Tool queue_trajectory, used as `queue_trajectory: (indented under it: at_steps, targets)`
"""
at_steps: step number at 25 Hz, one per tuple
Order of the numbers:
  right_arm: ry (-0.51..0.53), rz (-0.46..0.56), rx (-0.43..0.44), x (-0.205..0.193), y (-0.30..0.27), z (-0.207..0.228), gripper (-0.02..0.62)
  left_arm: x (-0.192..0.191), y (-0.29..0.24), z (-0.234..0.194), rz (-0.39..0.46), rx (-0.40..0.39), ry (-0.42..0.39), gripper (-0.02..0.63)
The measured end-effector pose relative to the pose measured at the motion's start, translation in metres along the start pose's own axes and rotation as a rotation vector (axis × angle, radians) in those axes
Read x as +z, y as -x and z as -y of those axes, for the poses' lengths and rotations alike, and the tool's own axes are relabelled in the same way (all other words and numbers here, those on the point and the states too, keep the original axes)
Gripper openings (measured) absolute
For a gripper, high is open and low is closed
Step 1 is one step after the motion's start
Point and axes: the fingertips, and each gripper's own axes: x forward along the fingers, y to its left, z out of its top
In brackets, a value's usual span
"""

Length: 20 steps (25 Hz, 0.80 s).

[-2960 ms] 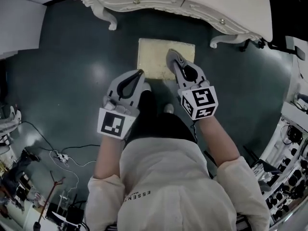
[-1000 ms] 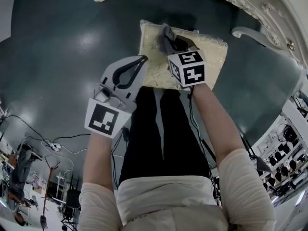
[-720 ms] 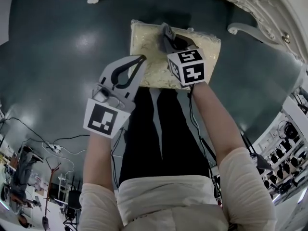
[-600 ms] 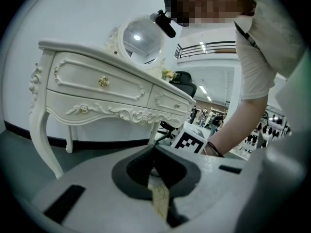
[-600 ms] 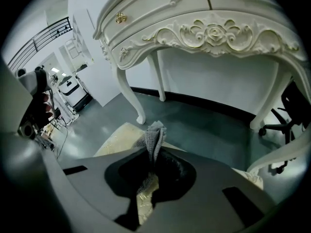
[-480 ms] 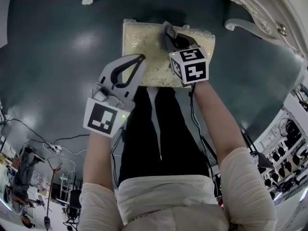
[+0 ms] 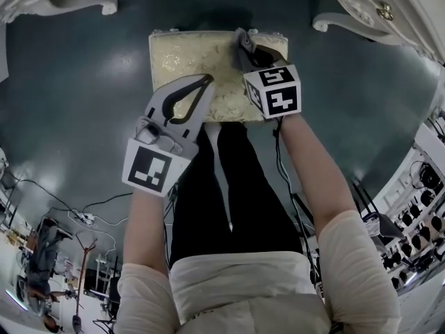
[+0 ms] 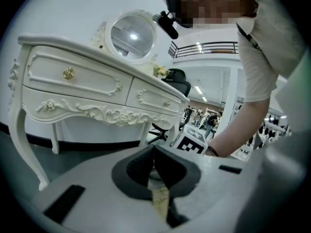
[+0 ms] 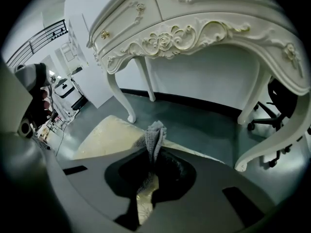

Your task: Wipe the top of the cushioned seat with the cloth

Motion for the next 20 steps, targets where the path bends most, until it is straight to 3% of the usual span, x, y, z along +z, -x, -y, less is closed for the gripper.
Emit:
queue_trajectory:
  at_steps: [13,20]
  targets:
    - [-0.044,0.007,-0.064,-0.041,0.043,0.067,0.027,-0.008,-0.038,0.062,-0.035,-0.059,-0.040,0.002]
    - [-0.092,-0.053,-0.128,-0.075,0.056,0.097,0.026,-0.008,-0.051,0.087,-0.034,-0.094,-0.084,0.002]
